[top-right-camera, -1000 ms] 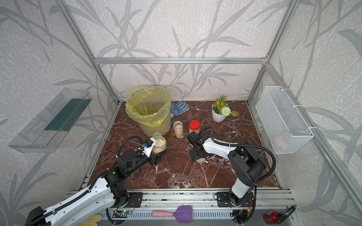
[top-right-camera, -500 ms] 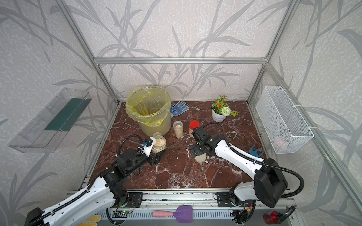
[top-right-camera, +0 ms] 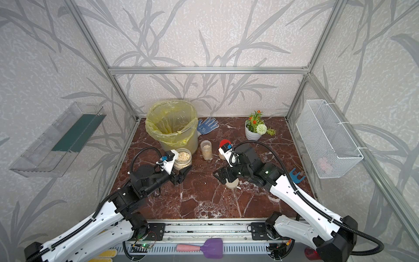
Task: Empty expired oatmeal from jars
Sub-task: Place the lid at the center of the board, then pour the expired oatmeal into the trash bin.
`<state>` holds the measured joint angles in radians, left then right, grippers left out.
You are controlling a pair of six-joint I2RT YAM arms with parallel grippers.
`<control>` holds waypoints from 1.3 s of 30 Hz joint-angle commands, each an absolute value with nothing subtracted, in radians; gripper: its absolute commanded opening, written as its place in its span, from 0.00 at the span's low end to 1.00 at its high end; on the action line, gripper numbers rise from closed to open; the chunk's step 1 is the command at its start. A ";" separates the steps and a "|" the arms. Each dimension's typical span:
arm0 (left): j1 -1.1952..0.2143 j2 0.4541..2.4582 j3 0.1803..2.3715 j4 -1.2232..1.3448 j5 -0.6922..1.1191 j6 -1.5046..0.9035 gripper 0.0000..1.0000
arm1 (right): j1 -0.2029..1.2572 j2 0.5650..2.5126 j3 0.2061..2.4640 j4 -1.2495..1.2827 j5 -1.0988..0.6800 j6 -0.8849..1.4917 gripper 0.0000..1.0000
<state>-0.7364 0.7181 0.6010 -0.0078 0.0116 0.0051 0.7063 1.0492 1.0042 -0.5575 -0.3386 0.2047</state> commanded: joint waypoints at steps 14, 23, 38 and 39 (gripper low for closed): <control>-0.682 0.934 0.930 -0.078 -0.021 0.160 0.00 | 0.712 1.165 1.214 -0.225 -0.431 0.253 0.96; -0.579 1.020 1.035 -0.069 0.093 0.174 0.00 | 0.712 1.302 1.297 -0.064 -0.390 0.307 0.98; -0.443 1.082 1.120 -0.087 0.237 0.195 0.00 | 0.762 1.547 1.511 0.038 -0.384 0.335 0.98; -0.437 1.087 1.124 -0.088 0.246 0.198 0.00 | 0.763 1.565 1.530 0.035 -0.384 0.335 0.99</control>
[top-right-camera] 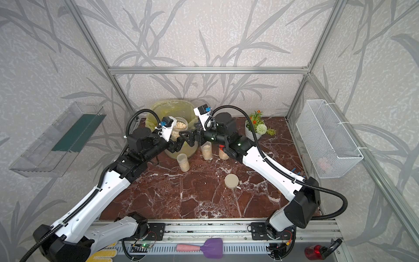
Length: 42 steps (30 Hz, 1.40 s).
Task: Empty expired oatmeal from jars
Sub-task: Pour the expired oatmeal into the trash bin.
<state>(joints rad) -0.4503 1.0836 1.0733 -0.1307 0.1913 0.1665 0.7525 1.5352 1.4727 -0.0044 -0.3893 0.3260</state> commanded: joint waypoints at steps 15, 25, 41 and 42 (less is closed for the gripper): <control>-0.336 1.144 1.171 -0.074 0.373 0.189 0.00 | 0.778 1.788 1.746 0.012 -0.403 0.309 0.98; -0.302 1.184 1.215 -0.094 0.470 0.189 0.00 | 0.782 1.884 1.840 -0.022 -0.441 0.281 0.95; -0.262 1.213 1.282 -0.101 0.512 0.223 0.00 | 0.792 2.070 2.176 -0.400 -0.546 0.230 0.65; -0.259 1.212 1.282 -0.102 0.515 0.220 0.00 | 0.792 2.078 2.189 -0.403 -0.547 0.230 0.63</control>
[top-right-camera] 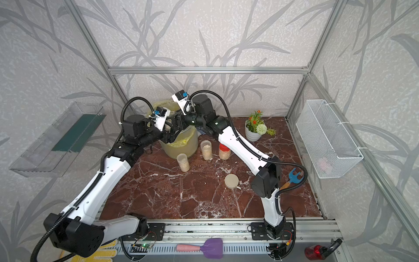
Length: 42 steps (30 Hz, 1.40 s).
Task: Empty expired oatmeal from jars
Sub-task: Pour the expired oatmeal into the trash bin.
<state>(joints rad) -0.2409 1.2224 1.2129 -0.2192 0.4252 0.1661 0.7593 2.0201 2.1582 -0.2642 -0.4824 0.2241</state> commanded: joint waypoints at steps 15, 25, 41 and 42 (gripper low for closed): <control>-0.250 1.203 1.257 -0.097 0.521 0.199 0.04 | 0.802 2.290 2.638 -0.708 -0.513 0.109 0.18; -0.245 1.191 1.233 -0.083 0.514 0.187 0.16 | 0.801 2.471 3.002 -0.859 -0.482 0.116 0.08; -0.242 1.135 1.163 -0.060 0.518 0.164 0.43 | 0.801 2.437 2.964 -0.822 -0.446 0.132 0.00; -0.242 1.134 1.159 -0.055 0.517 0.161 0.44 | 0.801 2.437 2.964 -0.819 -0.445 0.133 0.00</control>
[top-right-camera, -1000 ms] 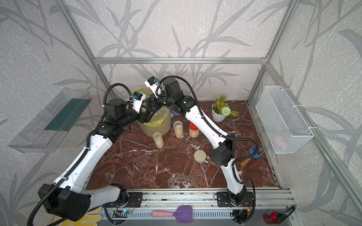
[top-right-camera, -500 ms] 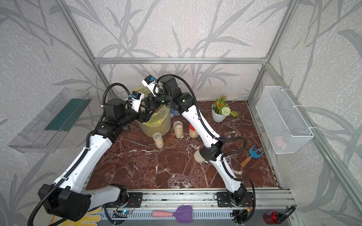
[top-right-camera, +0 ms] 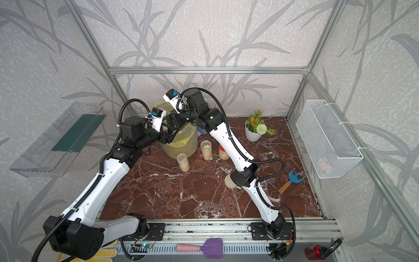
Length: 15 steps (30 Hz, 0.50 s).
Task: Empty expired oatmeal from jars
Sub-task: Pour the expired oatmeal into the trash bin.
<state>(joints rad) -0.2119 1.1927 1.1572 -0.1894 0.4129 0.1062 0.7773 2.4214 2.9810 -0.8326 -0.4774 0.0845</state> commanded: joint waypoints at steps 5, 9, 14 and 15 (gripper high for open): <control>-0.241 1.129 1.147 -0.048 0.515 0.154 0.56 | 0.801 2.436 2.964 -0.812 -0.442 0.146 0.00; -0.241 1.127 1.144 -0.047 0.517 0.149 0.65 | 0.800 2.436 2.963 -0.811 -0.436 0.149 0.00; -0.235 1.127 1.145 -0.050 0.511 0.151 0.70 | 0.801 2.436 2.964 -0.807 -0.440 0.150 0.00; -0.235 1.127 1.146 -0.052 0.505 0.149 0.72 | 0.801 2.436 2.964 -0.805 -0.440 0.150 0.00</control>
<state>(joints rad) -0.2108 1.1831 1.1358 -0.1715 0.4129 0.0856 0.7815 2.4214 2.9803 -0.8394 -0.4702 0.0834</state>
